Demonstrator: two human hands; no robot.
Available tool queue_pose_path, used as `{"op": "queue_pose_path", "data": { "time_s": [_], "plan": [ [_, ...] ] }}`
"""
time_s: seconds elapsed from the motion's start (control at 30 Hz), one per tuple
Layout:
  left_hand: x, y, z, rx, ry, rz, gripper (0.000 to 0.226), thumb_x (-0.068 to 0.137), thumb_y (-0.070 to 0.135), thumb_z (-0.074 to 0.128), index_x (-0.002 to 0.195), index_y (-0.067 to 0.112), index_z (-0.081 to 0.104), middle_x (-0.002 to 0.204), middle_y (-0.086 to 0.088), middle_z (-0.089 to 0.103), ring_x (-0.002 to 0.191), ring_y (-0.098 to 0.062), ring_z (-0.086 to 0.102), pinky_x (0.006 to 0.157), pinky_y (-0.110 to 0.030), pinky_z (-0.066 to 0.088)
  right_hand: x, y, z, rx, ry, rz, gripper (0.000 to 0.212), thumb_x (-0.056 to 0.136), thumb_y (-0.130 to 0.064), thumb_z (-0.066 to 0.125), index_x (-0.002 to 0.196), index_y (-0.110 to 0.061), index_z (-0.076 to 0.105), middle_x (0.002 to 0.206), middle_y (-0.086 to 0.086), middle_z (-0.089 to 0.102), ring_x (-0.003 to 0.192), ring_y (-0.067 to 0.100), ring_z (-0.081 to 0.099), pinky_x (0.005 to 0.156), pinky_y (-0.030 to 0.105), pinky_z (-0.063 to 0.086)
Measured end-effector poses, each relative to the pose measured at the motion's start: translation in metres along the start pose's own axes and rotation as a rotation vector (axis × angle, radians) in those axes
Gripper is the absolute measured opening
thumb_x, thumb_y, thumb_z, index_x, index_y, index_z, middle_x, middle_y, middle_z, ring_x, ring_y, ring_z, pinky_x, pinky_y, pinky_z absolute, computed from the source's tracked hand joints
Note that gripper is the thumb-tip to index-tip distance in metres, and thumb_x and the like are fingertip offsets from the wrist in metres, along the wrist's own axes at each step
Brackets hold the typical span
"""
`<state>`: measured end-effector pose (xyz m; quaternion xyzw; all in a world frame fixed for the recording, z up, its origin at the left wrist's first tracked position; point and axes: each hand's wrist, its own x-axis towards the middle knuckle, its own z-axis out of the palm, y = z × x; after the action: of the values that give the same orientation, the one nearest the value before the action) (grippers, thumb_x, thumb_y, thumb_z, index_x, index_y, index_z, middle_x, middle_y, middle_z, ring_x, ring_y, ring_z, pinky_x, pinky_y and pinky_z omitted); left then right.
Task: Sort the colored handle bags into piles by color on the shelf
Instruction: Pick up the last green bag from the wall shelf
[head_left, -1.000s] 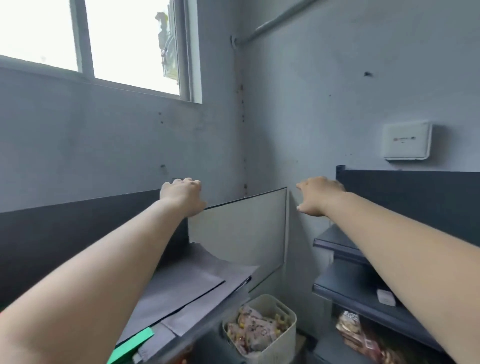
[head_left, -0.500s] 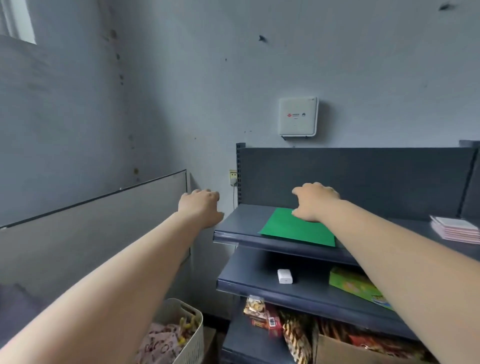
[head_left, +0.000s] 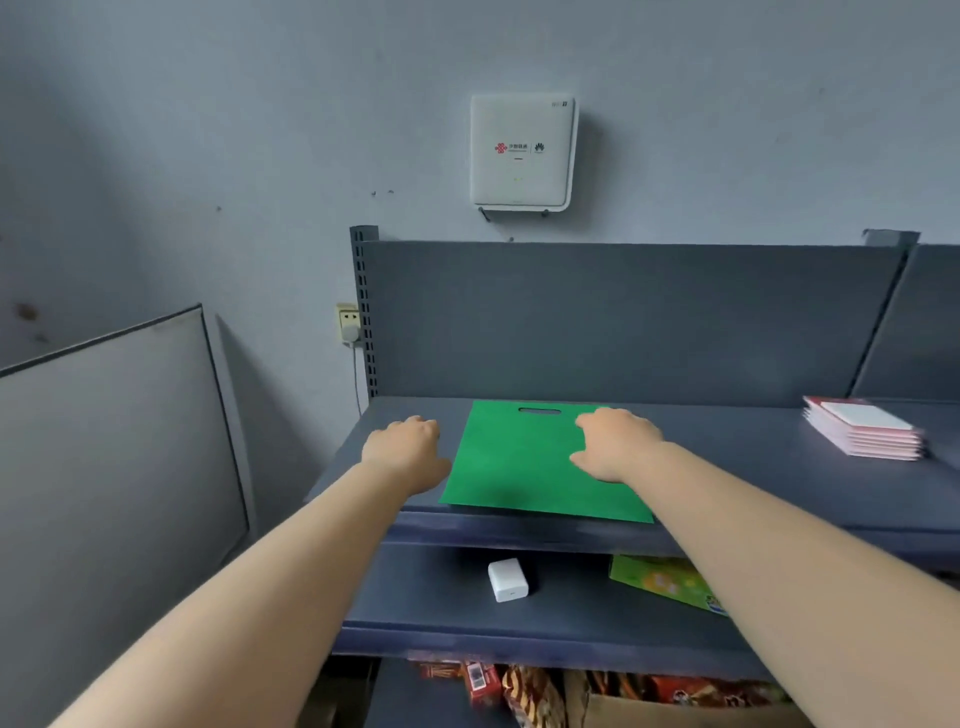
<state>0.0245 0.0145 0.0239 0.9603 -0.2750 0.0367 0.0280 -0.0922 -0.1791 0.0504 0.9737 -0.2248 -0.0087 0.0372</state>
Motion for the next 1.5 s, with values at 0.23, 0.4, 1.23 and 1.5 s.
{"op": "queue_pose_path", "data": {
  "time_s": [0.23,0.4,1.23,1.5],
  "plan": [
    [0.055,0.008,0.068,-0.150,-0.189,-0.070,0.050,0.090,0.045,0.056,0.122,0.007,0.050,0.126,-0.011,0.050,0.116,-0.032,0.049,0.093,-0.038,0.043,0.057,0.006,0.072,0.084,-0.249,0.139,0.060,0.094,-0.052,0.045,0.137,-0.009,0.045,0.141,0.010,0.047,0.126,0.029,0.047,0.100,0.033,0.042],
    [0.076,0.019,0.078,-0.358,-0.196,-0.175,0.032,0.083,0.031,0.070,0.089,0.008,0.048,0.103,-0.012,0.056,0.104,-0.031,0.058,0.072,-0.032,0.041,0.082,0.007,0.089,0.115,-0.271,0.203,0.071,0.089,-0.059,0.048,0.138,-0.009,0.043,0.148,0.013,0.035,0.134,0.032,0.036,0.108,0.038,0.033],
    [0.022,0.041,0.022,-0.724,0.335,-0.376,0.034,0.092,0.013,0.058,0.124,0.001,0.053,0.123,-0.014,0.059,0.101,-0.024,0.054,0.076,-0.026,0.036,0.080,0.062,0.059,0.894,0.116,0.172,0.011,0.084,-0.005,0.064,0.093,0.000,0.069,0.090,0.010,0.067,0.077,0.024,0.057,0.057,0.026,0.039],
    [-0.122,0.008,-0.041,-0.775,0.749,-0.570,0.036,0.087,0.008,0.065,0.121,0.001,0.058,0.116,-0.012,0.064,0.106,-0.023,0.060,0.086,-0.027,0.046,0.021,0.004,0.018,1.304,0.296,-0.414,0.019,0.085,-0.001,0.063,0.093,-0.017,0.060,0.095,0.003,0.068,0.088,0.019,0.063,0.079,0.032,0.050]
  ]
}}
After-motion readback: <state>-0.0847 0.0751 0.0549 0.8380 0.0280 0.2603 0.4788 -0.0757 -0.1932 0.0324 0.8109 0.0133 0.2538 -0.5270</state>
